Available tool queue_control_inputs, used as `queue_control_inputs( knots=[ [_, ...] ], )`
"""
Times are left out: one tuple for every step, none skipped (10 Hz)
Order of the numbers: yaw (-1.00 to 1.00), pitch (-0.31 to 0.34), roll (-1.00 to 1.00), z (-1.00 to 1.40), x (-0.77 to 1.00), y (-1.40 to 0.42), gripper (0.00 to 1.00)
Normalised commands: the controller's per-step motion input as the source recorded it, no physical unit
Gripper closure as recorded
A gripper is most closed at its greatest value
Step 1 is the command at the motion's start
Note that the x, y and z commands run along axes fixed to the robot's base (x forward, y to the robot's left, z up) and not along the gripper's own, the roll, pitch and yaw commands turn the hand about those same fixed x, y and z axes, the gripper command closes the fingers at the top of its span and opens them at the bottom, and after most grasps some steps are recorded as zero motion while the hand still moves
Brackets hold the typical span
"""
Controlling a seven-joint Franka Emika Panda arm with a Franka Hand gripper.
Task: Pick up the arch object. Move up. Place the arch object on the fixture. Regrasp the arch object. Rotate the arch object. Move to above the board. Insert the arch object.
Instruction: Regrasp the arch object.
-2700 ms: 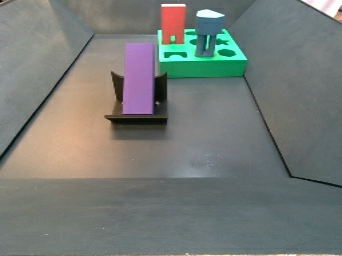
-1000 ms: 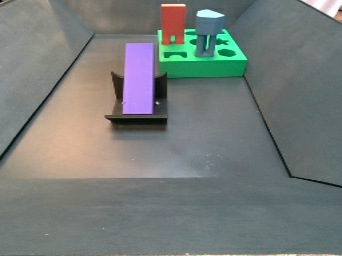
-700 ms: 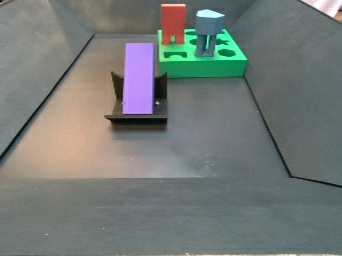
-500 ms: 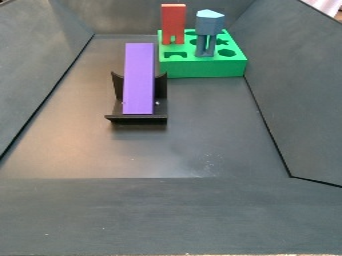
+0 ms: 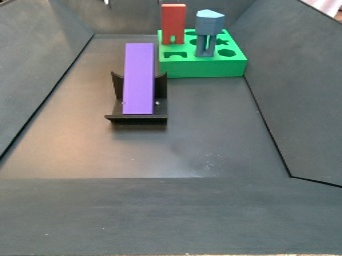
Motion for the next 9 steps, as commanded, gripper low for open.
queue_control_inputs(
  knots=[
    [0.1,-0.062,0.12,-1.0,0.07,0.03,0.0],
    [0.08,-0.068,0.1,-1.0,0.08,0.03,0.0],
    [0.06,-0.075,0.07,-1.0,0.09,0.02,0.0],
    [0.04,-0.069,0.07,-1.0,0.1,0.02,0.0],
    [0.02,-0.065,0.07,-1.0,0.11,0.01,0.0],
    [0.01,-0.055,0.07,-0.9,0.11,0.01,0.0],
    [0.0,-0.035,0.06,-0.68,0.1,0.0,0.0],
    [-0.01,-0.015,0.07,-0.52,0.1,0.0,0.0],
    [-0.01,0.001,0.07,-0.36,0.09,-0.01,0.0]
  ],
)
